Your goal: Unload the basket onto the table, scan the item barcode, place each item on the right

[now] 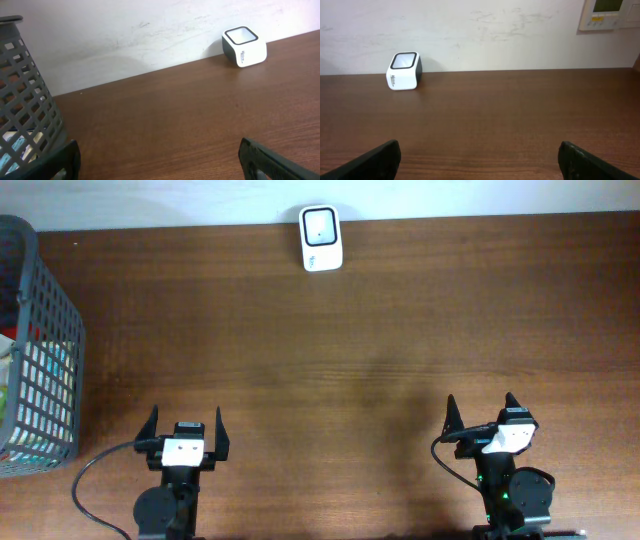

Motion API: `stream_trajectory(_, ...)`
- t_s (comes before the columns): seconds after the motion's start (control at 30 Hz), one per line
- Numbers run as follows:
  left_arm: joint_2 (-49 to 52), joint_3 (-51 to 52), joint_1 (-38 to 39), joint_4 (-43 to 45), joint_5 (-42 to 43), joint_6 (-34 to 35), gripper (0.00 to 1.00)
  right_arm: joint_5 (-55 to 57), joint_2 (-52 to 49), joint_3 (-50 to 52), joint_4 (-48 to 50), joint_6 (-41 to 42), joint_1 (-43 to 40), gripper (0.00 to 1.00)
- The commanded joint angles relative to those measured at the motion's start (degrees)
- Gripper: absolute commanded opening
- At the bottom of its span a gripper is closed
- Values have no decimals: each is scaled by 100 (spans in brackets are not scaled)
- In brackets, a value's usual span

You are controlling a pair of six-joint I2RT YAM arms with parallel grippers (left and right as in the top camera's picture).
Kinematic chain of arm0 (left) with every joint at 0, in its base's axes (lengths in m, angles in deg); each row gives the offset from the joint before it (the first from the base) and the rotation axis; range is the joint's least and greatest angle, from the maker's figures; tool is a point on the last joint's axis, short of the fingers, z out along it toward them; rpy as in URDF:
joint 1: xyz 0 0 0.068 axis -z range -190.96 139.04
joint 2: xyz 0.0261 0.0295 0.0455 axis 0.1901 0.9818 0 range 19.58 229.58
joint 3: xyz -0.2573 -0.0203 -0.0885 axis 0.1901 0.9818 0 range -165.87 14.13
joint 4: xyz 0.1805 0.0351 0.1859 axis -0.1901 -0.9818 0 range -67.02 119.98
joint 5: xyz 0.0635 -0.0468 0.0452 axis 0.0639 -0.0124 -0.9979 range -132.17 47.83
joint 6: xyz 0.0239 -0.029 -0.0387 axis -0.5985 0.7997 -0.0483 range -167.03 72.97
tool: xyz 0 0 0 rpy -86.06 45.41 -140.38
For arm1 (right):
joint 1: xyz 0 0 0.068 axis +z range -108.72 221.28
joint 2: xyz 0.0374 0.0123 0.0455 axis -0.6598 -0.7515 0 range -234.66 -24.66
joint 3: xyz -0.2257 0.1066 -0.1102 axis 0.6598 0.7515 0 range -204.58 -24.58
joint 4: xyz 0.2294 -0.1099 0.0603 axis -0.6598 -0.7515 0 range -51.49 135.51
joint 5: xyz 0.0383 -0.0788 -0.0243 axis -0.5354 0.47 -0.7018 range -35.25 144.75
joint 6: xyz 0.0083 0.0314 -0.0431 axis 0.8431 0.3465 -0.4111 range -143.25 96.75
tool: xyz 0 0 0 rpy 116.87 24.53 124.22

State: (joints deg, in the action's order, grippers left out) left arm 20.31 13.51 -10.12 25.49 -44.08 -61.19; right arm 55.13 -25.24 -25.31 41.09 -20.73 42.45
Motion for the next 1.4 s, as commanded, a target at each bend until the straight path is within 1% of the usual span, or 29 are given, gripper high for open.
stream_trajectory(0.0, -22, 11, 11, -31, 66, -94, 99, 13, 39, 42, -26, -37, 37, 99)
stream_trajectory(0.5, -22, 11, 11, -31, 66, -92, 99, 13, 37, 42, -28, -37, 37, 99)
stream_trajectory(0.63, -22, 9, 11, 125, 68, -92, 99, 13, 37, 42, -26, -37, 37, 99)
stream_trajectory(0.67, -22, 9, 11, 214, 199, -92, 99, 13, 37, 42, -28, -37, 37, 99)
stream_trajectory(0.7, -22, 9, 11, 417, 516, -92, 99, 13, 39, 42, -28, -37, 37, 99)
stream_trajectory(0.73, -15, 4, 11, 765, 804, -92, 99, 13, 37, 42, -28, -37, 37, 99)
stream_trajectory(0.77, 48, -166, 11, 866, 839, -92, 99, 13, 37, 42, -26, -37, 37, 99)
stream_trajectory(0.8, 208, -409, 11, 778, 839, -92, 99, 13, 37, 42, -26, -37, 37, 99)
stream_trajectory(0.87, 835, -1113, 11, 522, 839, -94, 99, 13, 37, 42, -28, -37, 37, 99)
stream_trajectory(0.93, 2022, -2205, 11, 334, 957, -96, 99, 13, 39, 42, -28, -37, 37, 99)
stream_trajectory(1.0, 3101, -3300, 11, -175, 1056, -96, 99, 13, 37, 42, -26, -37, 37, 99)
stream_trajectory(1.07, 4398, -4763, 9, -1141, 1054, -98, 99, 13, 37, 42, -26, -37, 37, 99)
stream_trajectory(1.1, 4885, -5346, 9, -1561, 1054, -101, 99, 13, 39, 42, -26, -37, 37, 98)
stream_trajectory(1.13, 5545, -6168, 11, -2181, 1056, -101, 99, 13, 37, 42, -26, -37, 37, 99)
stream_trajectory(1.2, 7023, -8100, 11, -3775, 1368, -94, 99, 13, 37, 42, -26, -37, 37, 99)
stream_trajectory(1.27, 7687, -9044, 11, -4651, 1805, -92, 99, 13, 37, 42, -26, -37, 37, 99)
stream_trajectory(1.3, 7895, -9195, 11, -4765, 1912, -87, 99, 13, 37, 42, -26, -37, 37, 99)
stream_trajectory(1.37, 7965, -9195, 11, -4872, 2267, -90, 99, 13, 37, 42, -28, -37, 37, 99)
